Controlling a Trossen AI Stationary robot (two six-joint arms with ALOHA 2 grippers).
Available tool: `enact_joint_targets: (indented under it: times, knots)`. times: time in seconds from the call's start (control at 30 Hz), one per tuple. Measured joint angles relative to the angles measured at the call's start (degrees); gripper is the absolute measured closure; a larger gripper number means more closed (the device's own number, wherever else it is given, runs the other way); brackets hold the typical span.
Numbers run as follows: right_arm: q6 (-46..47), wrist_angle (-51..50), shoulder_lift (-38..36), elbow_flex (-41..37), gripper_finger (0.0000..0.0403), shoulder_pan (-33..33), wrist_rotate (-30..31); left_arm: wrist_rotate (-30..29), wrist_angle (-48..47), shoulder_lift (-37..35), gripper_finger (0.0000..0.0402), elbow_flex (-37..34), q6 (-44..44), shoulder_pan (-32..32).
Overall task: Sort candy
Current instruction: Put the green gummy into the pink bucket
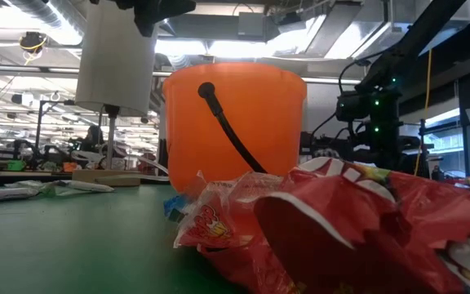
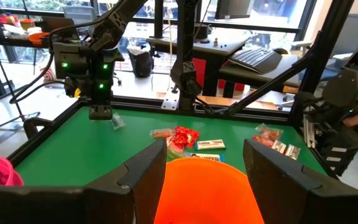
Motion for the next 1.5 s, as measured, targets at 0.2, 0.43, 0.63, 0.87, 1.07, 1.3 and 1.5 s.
enact_joint_targets:
  times: [0.2,0.43,0.63,0.87,1.07,1.3,1.5]
  knots:
    - [-2.5,1.5,-0.2,0.0,0.0401,2.3,-2.0,-0.1,0.0,0.0,0.0195,0.0,-0.3,0.0]
    - [-2.9,7.5,-3.9,0.2,0.0402,7.7,-10.1,-1.3,0.0,0.0,0.0195,0.0,-0.5,0.0]
    - [-2.7,7.7,-7.5,3.5,0.0402,12.7,-12.2,-1.3,0.0,0.0,0.0195,0.0,-0.7,0.0]
    - [-2.9,7.8,-9.7,12.2,0.0403,20.1,-13.1,-1.7,0.0,0.0,0.0195,0.0,-0.9,0.0]
    - [-5.8,14.4,-9.6,18.8,0.0403,27.2,-13.9,-3.7,0.0,0.0,0.0195,0.0,-0.9,0.0]
    - [-6.6,21.8,-7.0,21.5,0.0403,28.5,-19.1,-4.2,0.0,0.0,0.0195,0.0,-0.9,0.0]
    - [-7.0,22.3,-0.5,27.3,0.0403,28.5,-23.1,-4.2,0.1,0.0,0.0195,0.0,-1.2,0.0]
